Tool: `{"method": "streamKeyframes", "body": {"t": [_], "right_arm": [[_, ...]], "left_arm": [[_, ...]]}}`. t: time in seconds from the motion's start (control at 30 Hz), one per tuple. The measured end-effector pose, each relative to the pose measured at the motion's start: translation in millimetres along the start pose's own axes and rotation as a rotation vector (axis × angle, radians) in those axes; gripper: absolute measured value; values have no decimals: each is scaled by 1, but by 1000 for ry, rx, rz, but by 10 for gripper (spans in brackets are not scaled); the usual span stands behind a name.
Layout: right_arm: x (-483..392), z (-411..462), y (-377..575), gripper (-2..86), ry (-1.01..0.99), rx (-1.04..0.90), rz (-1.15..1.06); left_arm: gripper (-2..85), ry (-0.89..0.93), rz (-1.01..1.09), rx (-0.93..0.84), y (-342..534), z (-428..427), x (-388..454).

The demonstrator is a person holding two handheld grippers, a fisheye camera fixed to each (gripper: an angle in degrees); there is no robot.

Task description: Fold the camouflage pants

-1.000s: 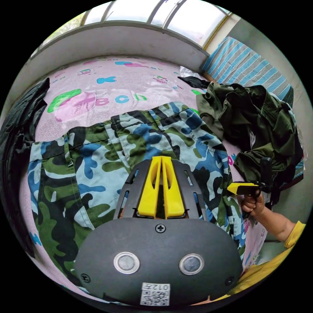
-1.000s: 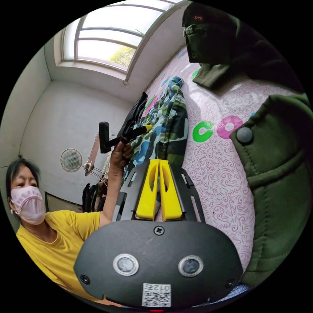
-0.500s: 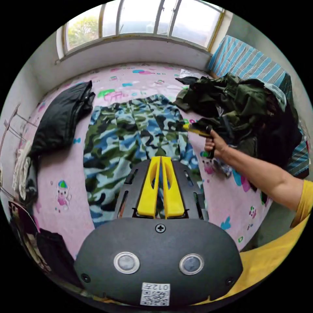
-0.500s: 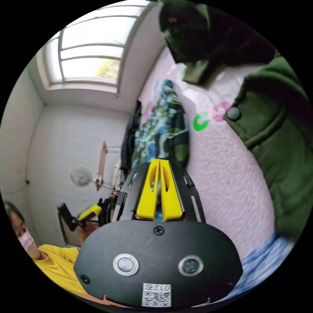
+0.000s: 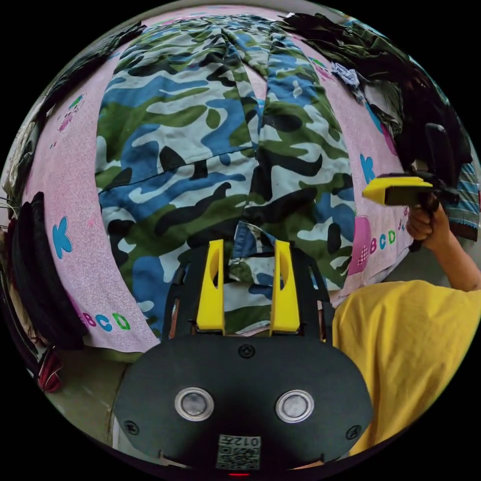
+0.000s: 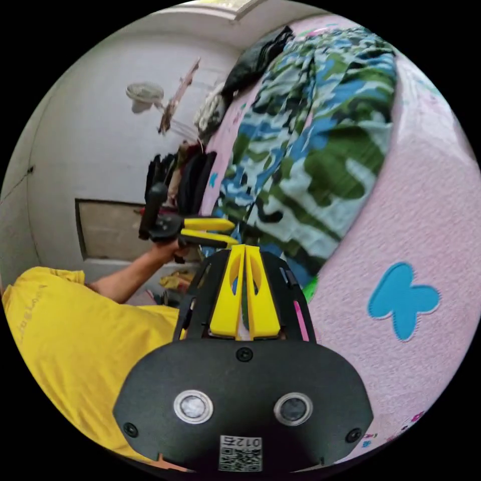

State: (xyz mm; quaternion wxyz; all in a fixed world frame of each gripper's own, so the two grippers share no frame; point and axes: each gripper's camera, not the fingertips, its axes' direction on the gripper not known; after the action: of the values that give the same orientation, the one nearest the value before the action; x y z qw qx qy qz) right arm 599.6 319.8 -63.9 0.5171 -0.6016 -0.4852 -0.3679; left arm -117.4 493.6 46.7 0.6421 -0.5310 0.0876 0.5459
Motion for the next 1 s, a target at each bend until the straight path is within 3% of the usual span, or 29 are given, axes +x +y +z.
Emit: {"method": "streamKeyframes", "body": {"t": [0.23,0.43,0.57,0.67,0.83,1.0], "right_arm": [[-47,91,13,5,369,-287,-143],[-70,105,20,5,418,-366,-214],[-82,110,33,6,462,-395,-272],[-86,103,34,8,436,-371,-231],[-100,46,4,58,245,-17,-30],[-91,38,-30,119,37,-1,216]], "left_arm": [[141,85,-33,38,26,22,-1],[90,27,43,-27,44,45,16],[61,53,35,43,73,40,17],[51,138,-38,28,89,55,0],[44,197,-34,102,110,61,5],[46,129,9,156,130,63,35]]}}
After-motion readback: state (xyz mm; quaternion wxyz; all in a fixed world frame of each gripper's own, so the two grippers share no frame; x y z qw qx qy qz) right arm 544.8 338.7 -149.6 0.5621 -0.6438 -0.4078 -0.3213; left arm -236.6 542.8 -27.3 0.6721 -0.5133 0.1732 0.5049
